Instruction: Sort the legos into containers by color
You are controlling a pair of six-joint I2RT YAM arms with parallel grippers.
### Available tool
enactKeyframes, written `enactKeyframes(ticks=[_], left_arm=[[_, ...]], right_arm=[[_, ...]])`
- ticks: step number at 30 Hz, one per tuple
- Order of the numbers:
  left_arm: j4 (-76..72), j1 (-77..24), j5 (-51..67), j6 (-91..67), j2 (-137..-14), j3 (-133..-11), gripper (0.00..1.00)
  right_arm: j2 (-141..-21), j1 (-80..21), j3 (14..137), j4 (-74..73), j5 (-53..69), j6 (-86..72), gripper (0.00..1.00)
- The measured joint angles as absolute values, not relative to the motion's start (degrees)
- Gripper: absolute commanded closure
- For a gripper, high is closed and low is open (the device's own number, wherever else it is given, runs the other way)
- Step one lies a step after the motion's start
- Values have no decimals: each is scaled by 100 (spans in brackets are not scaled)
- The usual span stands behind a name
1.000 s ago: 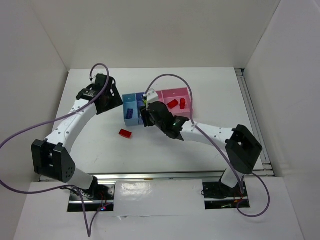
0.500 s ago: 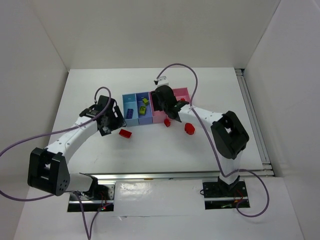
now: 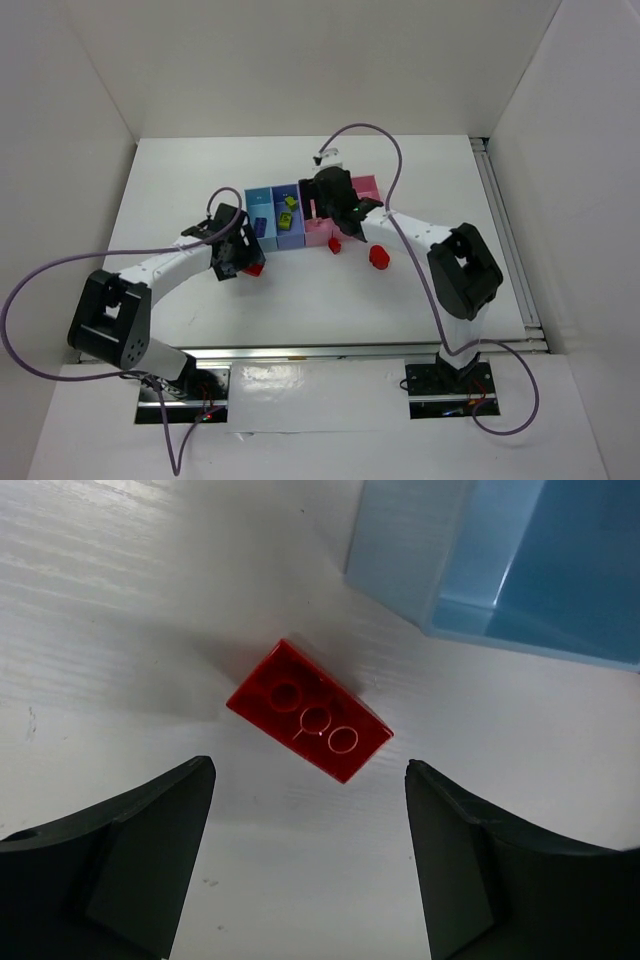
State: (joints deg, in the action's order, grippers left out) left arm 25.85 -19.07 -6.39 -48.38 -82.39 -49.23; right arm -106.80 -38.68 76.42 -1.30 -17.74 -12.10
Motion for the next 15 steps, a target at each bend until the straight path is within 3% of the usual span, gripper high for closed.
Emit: enactKeyframes(ticks=[9,13,15], left_arm=[[2156,-2038,-788,-5004,-8790,-4873,16],[2049,-2075,-878,-5085,-8949,-4888,26],[2005,-2078,-913,-5133,-8989,-4904,37]], right_arm=[[-9054,-3857,6751,-196,-1981,-1387,15],[-8543,-3835,6482,-263,-2029,-1411,15],[-8425,-3820,6383,-318,-2047,-1435,15]])
